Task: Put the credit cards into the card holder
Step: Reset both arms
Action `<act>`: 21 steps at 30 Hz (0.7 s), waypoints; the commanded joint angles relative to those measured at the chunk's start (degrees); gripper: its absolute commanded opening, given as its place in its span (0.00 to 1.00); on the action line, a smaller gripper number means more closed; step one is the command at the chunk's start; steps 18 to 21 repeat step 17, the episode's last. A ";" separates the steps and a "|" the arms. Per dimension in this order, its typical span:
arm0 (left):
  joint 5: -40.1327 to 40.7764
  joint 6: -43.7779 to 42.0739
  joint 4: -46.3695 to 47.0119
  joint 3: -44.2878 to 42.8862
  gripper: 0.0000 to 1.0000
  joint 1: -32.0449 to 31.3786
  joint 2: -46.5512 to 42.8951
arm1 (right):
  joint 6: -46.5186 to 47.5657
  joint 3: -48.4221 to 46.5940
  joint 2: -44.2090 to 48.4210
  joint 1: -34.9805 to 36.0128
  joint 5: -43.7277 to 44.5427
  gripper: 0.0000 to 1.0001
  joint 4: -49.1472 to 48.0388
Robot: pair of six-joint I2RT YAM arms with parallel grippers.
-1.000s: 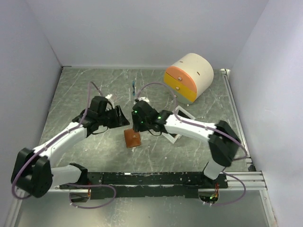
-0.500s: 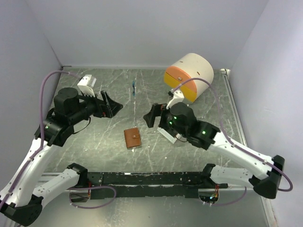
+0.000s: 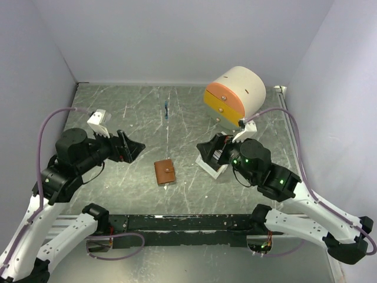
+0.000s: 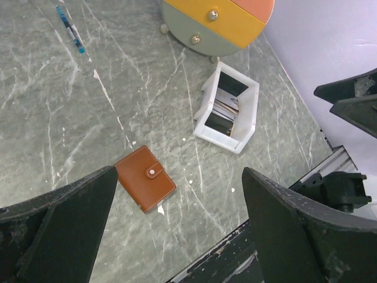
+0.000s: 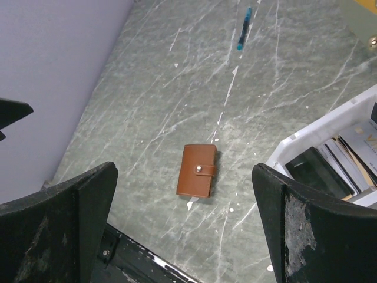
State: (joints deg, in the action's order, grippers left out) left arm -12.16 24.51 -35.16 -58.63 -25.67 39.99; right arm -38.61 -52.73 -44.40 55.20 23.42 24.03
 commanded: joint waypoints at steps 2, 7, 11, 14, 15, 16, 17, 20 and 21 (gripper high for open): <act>0.39 0.10 1.49 2.63 0.99 -0.12 -2.73 | -0.91 3.69 1.96 0.04 0.09 1.00 -4.23; 0.22 0.16 1.67 3.60 0.99 -0.17 -3.89 | -1.37 3.40 1.11 0.02 -0.47 1.00 -4.04; -0.42 0.94 2.75 5.11 0.99 -0.16 -4.57 | -1.66 3.88 0.19 0.00 -1.43 1.00 -4.80; -1.01 1.21 2.60 5.53 0.99 -0.17 -4.48 | -2.41 4.24 0.05 0.05 -0.98 1.00 -4.74; -0.99 1.28 2.62 5.76 0.99 -0.16 -4.48 | -2.39 4.21 0.01 0.02 -0.81 1.00 -4.56; -0.97 1.43 2.64 6.11 0.99 -0.16 -4.64 | -2.12 4.07 0.08 0.00 -0.75 1.00 -4.51; -1.01 1.54 2.76 6.36 0.99 -0.16 -4.79 | -1.78 4.19 0.28 0.00 -0.85 1.00 -4.72; -1.01 1.54 2.76 6.36 0.99 -0.16 -4.79 | -1.78 4.19 0.28 0.00 -0.85 1.00 -4.72; -1.01 1.54 2.76 6.36 0.99 -0.16 -4.79 | -1.78 4.19 0.28 0.00 -0.85 1.00 -4.72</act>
